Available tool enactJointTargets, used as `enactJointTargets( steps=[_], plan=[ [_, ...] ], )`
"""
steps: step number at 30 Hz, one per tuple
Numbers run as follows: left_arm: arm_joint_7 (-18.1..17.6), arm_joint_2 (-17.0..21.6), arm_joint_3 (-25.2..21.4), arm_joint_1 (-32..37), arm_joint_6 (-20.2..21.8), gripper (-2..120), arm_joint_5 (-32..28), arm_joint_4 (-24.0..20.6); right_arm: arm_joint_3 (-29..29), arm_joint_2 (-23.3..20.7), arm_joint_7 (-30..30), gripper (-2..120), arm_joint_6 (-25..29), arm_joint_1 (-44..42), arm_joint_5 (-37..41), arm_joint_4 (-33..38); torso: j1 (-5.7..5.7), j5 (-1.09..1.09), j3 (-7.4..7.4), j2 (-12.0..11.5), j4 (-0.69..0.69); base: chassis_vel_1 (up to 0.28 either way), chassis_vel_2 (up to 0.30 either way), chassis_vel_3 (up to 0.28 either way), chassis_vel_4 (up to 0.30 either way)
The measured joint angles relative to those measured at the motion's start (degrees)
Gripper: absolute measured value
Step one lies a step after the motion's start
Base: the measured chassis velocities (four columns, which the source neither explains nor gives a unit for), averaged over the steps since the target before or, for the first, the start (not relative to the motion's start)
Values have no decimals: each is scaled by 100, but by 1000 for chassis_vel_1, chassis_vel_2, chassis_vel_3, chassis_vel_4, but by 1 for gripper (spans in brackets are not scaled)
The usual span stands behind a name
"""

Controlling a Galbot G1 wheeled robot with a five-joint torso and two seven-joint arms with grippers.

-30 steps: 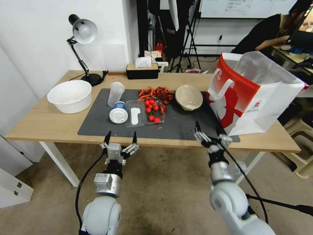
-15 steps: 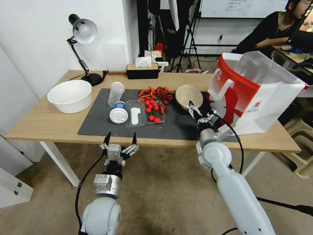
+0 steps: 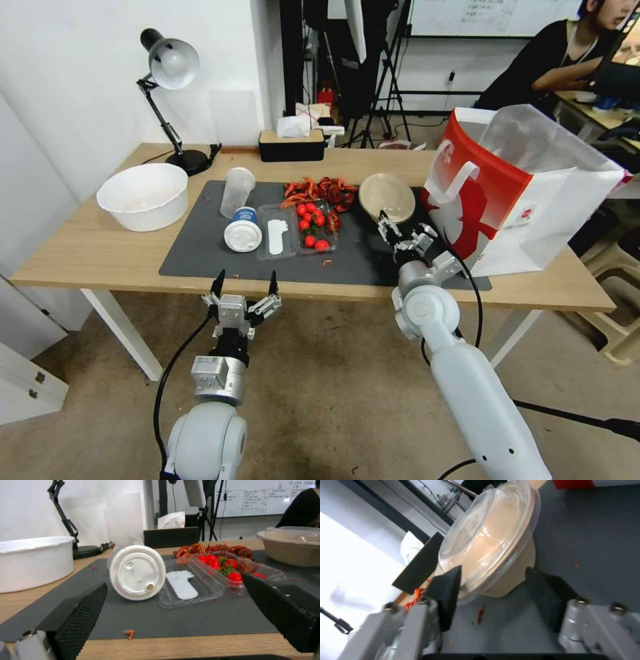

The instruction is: Pick up the trash from the table and place it into the takeout bag.

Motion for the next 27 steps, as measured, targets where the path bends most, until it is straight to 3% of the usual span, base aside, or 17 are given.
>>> enactJointTargets(
  steps=[6, 13, 20, 27],
  plan=[
    [5, 0, 19, 59, -40, 100, 34, -17, 59, 14, -15, 22, 1, -18, 17, -3, 0, 0, 0, 0, 0, 0, 0, 0, 0],
    [8, 0, 15, 97, -71, 100, 36, -55, 116, 18, -40, 1, 13, -131, 13, 147, 0, 0, 0, 0, 0, 0, 0, 0, 0],
    [13, 0, 31, 108, -91, 100, 40, -71, 201, -46, -188, 0, 101, -225, -9, 333, 0, 1, 0, 0, 0, 0, 0, 0, 0],
    [16, 0, 44, 116, -91, 100, 42, -95, 361, -309, -1647, 0, 503, -387, -83, 999, 0, 0, 0, 0, 0, 0, 0, 0, 0]
  ],
)
